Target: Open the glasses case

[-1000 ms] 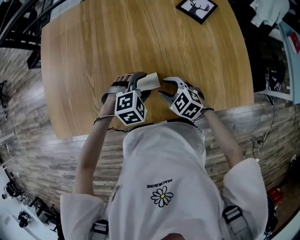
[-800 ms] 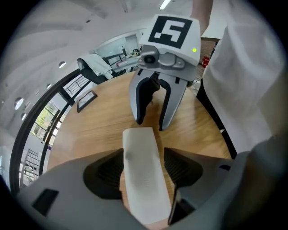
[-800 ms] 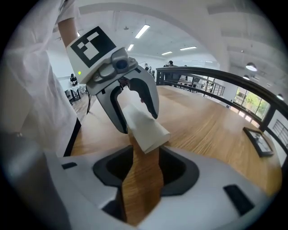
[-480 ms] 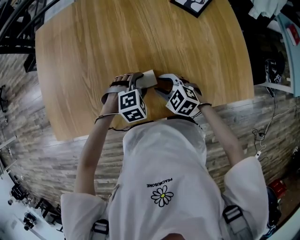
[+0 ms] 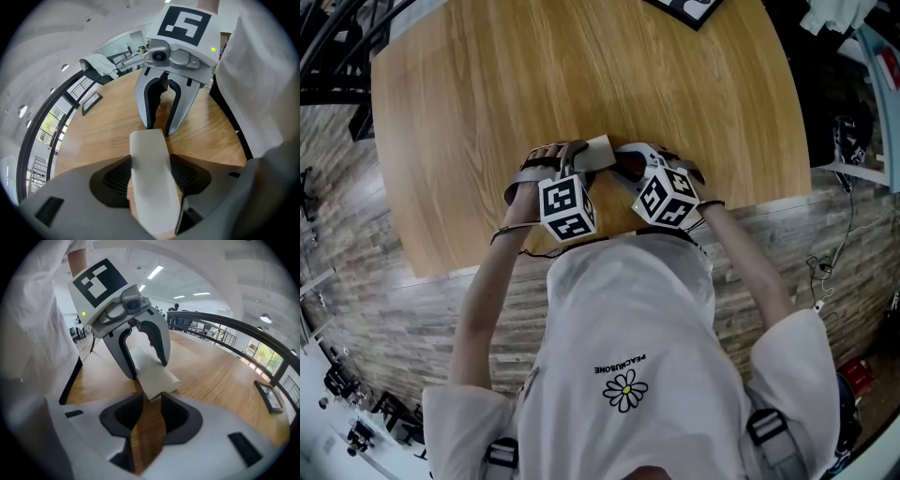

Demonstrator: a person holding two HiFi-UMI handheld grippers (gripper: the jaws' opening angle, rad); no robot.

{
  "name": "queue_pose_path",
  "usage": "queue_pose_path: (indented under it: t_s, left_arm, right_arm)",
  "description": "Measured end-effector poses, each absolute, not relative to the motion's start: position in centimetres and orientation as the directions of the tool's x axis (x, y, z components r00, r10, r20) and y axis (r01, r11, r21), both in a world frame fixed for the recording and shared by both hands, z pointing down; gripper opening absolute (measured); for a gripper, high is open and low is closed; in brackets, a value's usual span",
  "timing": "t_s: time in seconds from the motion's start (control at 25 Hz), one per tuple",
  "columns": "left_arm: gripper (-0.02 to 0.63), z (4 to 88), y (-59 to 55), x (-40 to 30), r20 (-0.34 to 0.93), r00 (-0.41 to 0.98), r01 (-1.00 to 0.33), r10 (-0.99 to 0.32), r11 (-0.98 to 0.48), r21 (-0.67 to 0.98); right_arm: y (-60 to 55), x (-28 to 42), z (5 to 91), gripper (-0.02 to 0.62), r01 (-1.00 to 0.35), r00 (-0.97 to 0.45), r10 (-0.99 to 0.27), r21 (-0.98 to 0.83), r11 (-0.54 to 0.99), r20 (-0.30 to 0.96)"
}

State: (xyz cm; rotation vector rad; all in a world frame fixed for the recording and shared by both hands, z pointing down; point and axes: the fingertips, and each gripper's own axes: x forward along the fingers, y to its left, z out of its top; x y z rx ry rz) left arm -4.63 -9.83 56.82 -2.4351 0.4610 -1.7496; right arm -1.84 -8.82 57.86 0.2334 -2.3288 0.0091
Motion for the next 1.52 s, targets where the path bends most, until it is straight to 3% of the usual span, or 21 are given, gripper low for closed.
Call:
queue_pose_path:
  t_s: [0.76, 1.52]
  left_arm:
    - [0.267, 56.68, -10.07, -4.80, 0.920, 0.313, -0.212, -0.237, -0.961, -0.176]
    - [0.262, 56.05, -10.45, -5.08, 0.912, 0.410, -0.207, -0.024, -0.976, 0.067]
  right_arm:
    - [-9.06, -1.82, 58.00, 0.092, -0.187, -0.665, -0.261, 0.182, 0.965, 0.699]
    - [-9.28, -2.04, 57.21, 0.088, -0.201, -0.684, -0.254, 0.158, 0.967, 0.684]
